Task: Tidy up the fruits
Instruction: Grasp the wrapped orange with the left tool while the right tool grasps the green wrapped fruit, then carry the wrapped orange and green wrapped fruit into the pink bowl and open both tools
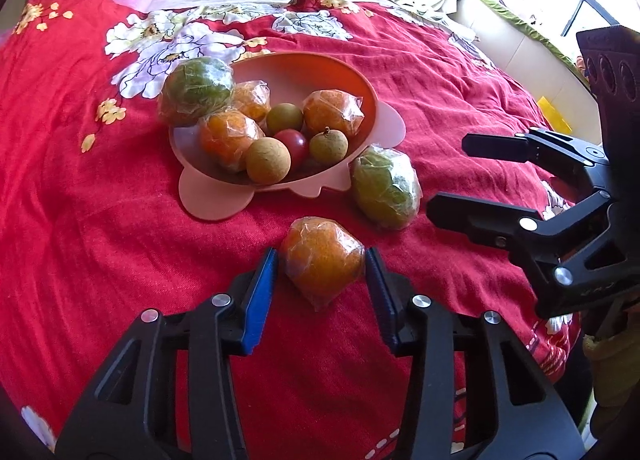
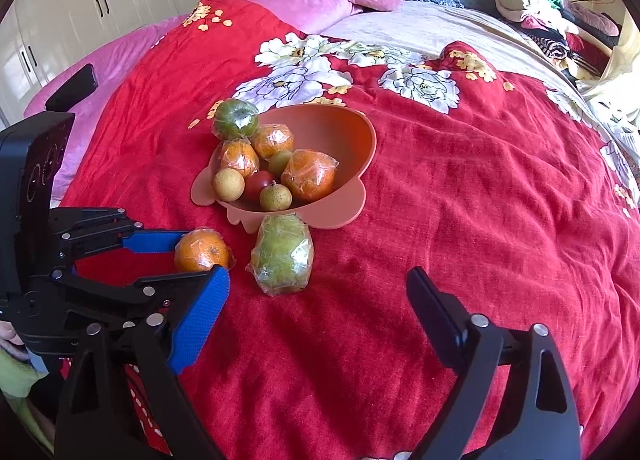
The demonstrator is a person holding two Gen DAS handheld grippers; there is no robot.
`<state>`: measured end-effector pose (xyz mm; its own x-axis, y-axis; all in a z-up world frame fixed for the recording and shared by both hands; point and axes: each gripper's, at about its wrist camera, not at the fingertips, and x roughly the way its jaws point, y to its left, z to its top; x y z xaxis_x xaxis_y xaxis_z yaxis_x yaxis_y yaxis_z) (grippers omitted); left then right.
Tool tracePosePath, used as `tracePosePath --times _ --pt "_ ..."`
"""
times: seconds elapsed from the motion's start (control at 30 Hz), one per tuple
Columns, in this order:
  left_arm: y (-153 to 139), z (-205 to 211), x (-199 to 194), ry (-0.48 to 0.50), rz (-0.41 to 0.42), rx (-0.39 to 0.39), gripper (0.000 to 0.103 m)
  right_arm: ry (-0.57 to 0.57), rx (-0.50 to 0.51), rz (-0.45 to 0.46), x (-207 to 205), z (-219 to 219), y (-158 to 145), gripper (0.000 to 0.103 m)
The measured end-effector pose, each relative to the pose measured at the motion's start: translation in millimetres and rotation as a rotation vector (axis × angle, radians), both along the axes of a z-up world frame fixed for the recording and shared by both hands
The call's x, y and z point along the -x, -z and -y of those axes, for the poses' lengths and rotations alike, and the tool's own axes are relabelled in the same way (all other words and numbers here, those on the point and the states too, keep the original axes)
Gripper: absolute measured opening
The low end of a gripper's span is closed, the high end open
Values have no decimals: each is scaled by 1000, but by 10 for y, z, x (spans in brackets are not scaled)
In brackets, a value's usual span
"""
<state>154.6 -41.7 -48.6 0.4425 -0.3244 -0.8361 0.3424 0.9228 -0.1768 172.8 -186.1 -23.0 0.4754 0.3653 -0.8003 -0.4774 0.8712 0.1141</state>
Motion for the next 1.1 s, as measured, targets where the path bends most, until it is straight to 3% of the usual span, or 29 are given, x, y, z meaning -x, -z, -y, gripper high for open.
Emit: tracePosePath --times 0.13,0.2,0.53,1.1 --pt "4 -36 -1 2 0 8 36 -19 -2 -13 -28 -53 42 70" --pt "5 -52 7 2 0 10 36 -27 -3 -23 -50 -70 64 59" --pt "23 -64 5 5 1 14 36 -65 -38 -92 -170 -219 196 39" --pt "47 -52 -35 -6 -7 8 33 -57 -73 -80 -80 -162 69 37"
